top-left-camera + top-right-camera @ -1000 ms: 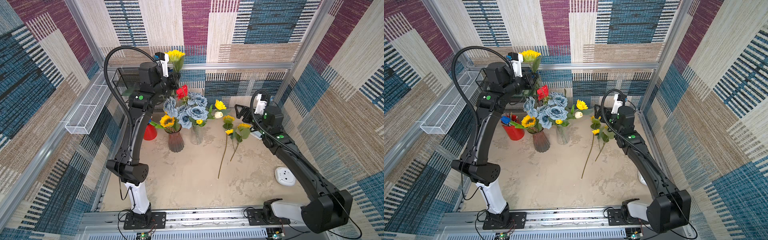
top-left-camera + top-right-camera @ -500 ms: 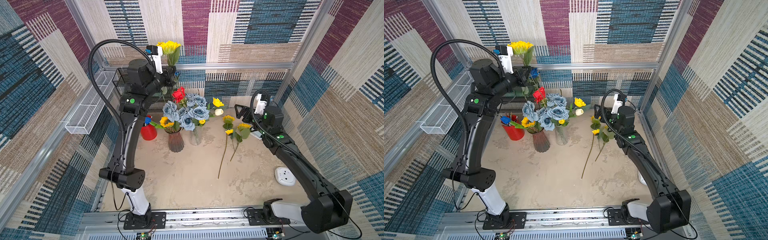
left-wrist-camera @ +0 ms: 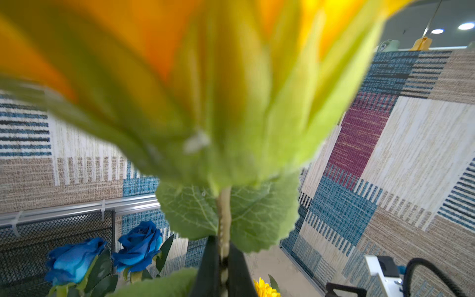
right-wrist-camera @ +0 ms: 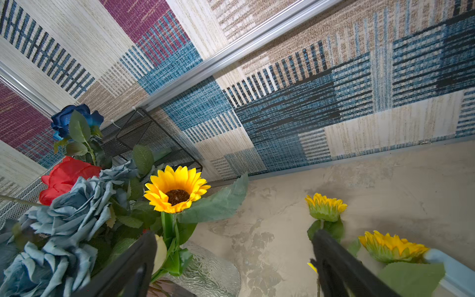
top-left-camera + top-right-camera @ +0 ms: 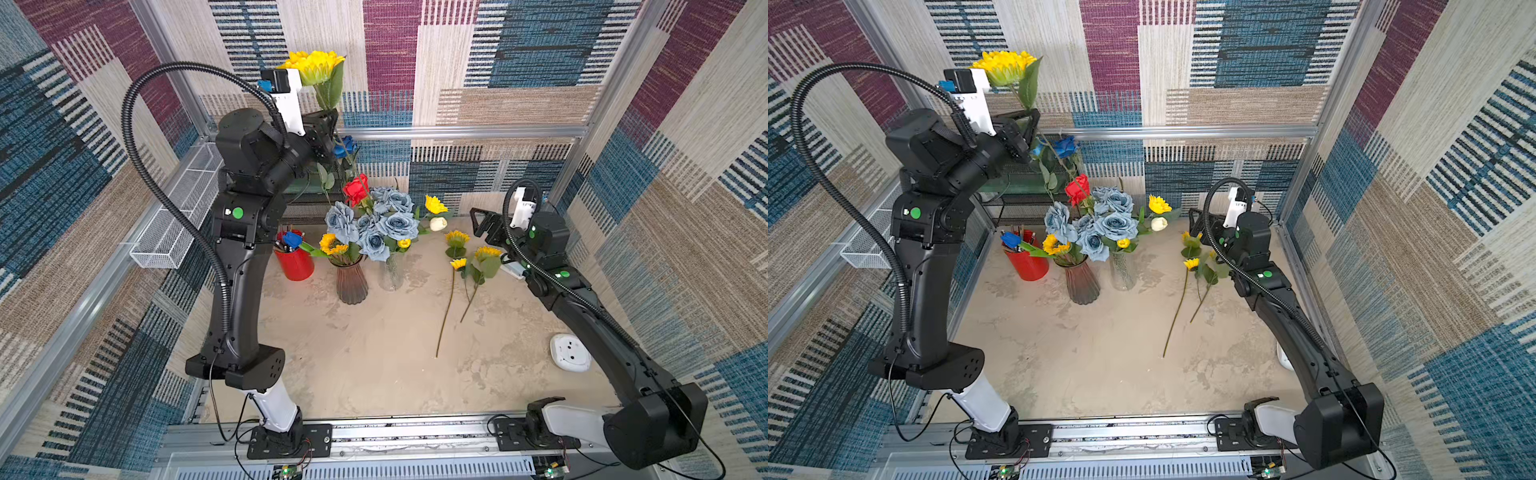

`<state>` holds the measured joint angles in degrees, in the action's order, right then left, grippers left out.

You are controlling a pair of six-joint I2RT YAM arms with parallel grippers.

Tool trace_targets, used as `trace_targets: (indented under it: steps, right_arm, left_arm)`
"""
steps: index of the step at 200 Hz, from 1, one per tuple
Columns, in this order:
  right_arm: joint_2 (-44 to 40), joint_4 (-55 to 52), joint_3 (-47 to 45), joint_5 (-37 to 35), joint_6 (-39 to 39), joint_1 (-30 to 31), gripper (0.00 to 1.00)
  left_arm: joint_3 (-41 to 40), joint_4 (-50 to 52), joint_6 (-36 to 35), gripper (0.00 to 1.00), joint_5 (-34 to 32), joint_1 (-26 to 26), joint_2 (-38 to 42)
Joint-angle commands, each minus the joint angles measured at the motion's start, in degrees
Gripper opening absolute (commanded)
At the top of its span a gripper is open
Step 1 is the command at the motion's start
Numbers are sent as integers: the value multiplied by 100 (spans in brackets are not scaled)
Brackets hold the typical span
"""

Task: Pick out yellow flowers from the vase
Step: Pick up the flower from the vase.

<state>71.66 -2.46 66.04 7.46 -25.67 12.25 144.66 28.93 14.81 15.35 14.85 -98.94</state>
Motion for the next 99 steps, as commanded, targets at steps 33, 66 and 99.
trace_targets:
  steps: [33, 66, 99]
  right_arm:
    - [17, 255, 61, 88, -30, 12, 96]
    - [19, 239, 119, 88, -17, 14, 96]
    - [85, 233, 178, 141, -17, 23, 96]
  left_arm:
    - [127, -114, -337, 0, -87, -61, 422]
    - [-82, -292, -359, 0, -157, -117, 727]
    - [-231, -582, -214, 0, -31, -126, 980]
